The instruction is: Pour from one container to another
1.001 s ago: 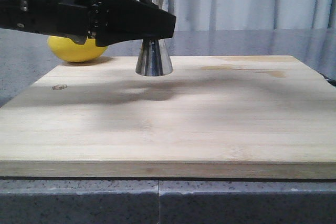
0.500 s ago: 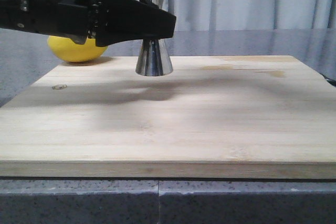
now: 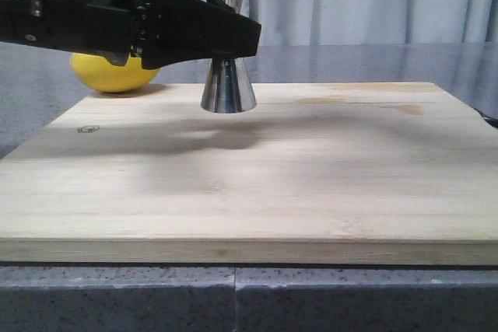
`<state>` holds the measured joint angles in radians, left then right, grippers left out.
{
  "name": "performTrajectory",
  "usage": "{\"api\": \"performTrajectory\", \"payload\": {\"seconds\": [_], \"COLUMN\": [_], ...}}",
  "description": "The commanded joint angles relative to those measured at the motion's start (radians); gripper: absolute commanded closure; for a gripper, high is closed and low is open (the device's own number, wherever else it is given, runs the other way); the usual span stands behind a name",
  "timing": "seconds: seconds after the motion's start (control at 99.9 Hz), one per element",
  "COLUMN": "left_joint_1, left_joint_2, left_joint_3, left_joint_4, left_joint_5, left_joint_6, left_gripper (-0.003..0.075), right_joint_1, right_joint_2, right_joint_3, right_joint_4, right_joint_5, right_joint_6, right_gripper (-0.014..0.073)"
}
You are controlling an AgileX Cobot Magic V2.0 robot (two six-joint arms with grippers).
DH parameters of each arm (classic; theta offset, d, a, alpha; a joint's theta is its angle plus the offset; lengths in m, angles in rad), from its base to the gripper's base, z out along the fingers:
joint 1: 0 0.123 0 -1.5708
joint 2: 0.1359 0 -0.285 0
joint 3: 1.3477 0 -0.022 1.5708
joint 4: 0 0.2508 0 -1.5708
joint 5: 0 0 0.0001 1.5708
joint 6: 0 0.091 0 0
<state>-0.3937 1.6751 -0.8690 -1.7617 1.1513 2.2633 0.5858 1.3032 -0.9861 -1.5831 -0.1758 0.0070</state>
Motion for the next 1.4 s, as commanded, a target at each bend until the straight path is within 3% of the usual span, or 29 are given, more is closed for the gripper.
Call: {"api": "performTrajectory", "payload": {"seconds": [0.0,1.241,1.391], "left_joint_1": [-0.007,-0.007,-0.007], "left_joint_2": [-0.045,-0.045,-0.045], "left_joint_3": [-0.028,-0.028,-0.028], "left_joint_4": [-0.061,-0.061,-0.061], "left_joint_5": [0.117,0.117,0.117], "left_joint_6": [-0.010,-0.010,-0.010], "left_gripper": [0.0739,0.0739,0.0739], "right_joint_1": [-0.001,-0.001,-0.001], "right_joint_2": [-0.028,-0.028,-0.028], "right_joint_3": [-0.040,-0.040,-0.040], "right_joint_4": [-0.012,-0.049,-0.049], "right_joint_5": [-0.002,0.016,0.016], "right_joint_6": [0.001,0.006,0.065], "right_gripper": [0.0410,0.0410,0.0410]}}
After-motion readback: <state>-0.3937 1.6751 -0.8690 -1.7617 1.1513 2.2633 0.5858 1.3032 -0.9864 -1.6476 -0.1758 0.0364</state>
